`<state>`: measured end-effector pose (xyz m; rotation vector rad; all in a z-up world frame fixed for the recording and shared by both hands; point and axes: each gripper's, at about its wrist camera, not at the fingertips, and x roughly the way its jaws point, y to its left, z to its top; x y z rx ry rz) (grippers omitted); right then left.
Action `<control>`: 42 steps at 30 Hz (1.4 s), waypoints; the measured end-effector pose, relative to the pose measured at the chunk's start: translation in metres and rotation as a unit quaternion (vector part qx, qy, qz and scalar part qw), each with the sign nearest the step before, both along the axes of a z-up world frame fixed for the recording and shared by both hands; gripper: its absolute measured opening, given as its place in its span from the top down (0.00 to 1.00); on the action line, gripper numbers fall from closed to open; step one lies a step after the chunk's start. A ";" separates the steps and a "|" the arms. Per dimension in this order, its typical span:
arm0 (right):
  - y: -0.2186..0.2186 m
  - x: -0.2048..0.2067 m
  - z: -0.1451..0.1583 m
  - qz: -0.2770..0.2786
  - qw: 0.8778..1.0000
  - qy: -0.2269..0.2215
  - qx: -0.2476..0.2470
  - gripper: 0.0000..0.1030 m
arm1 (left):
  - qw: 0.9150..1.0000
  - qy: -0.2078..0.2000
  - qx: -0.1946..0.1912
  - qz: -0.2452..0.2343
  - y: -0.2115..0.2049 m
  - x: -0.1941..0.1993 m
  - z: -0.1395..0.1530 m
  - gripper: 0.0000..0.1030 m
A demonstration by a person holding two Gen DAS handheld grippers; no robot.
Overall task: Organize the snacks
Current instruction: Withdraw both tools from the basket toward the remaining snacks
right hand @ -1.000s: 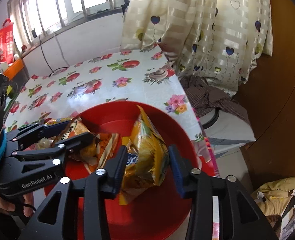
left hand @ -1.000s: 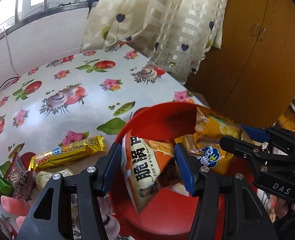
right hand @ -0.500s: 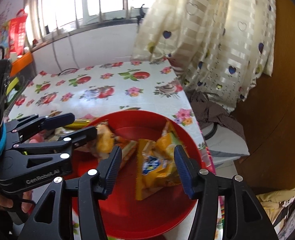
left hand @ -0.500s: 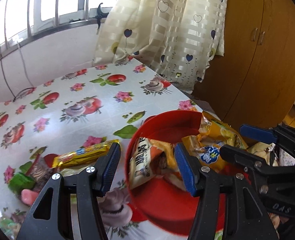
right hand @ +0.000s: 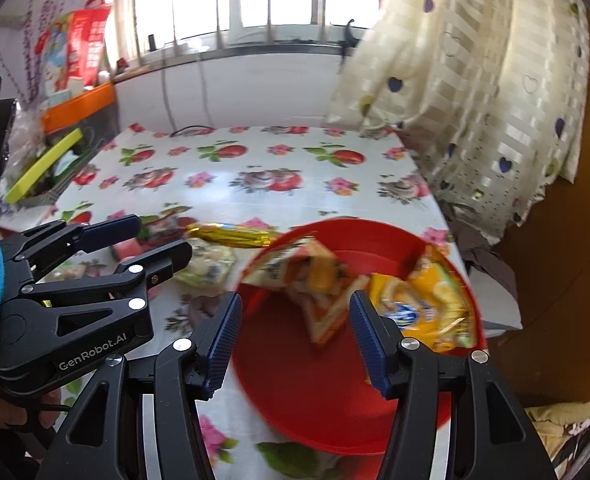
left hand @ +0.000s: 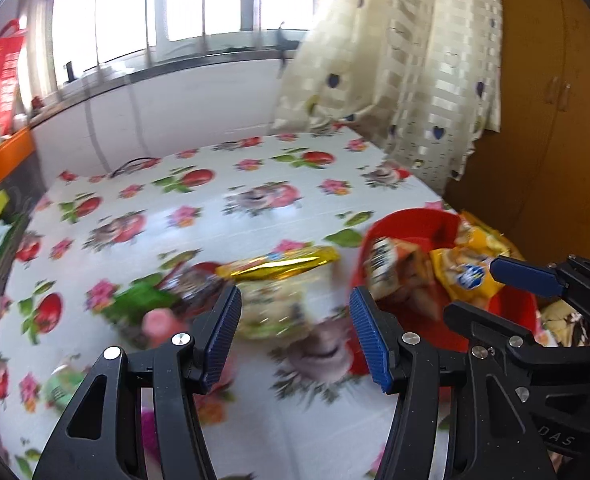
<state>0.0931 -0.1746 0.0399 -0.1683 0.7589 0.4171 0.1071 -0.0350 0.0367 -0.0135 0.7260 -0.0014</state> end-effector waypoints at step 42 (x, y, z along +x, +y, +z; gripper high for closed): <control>0.094 -0.057 0.014 0.128 0.992 -0.016 -0.006 0.46 | 0.990 -0.006 0.018 0.138 0.087 -0.095 0.009 0.44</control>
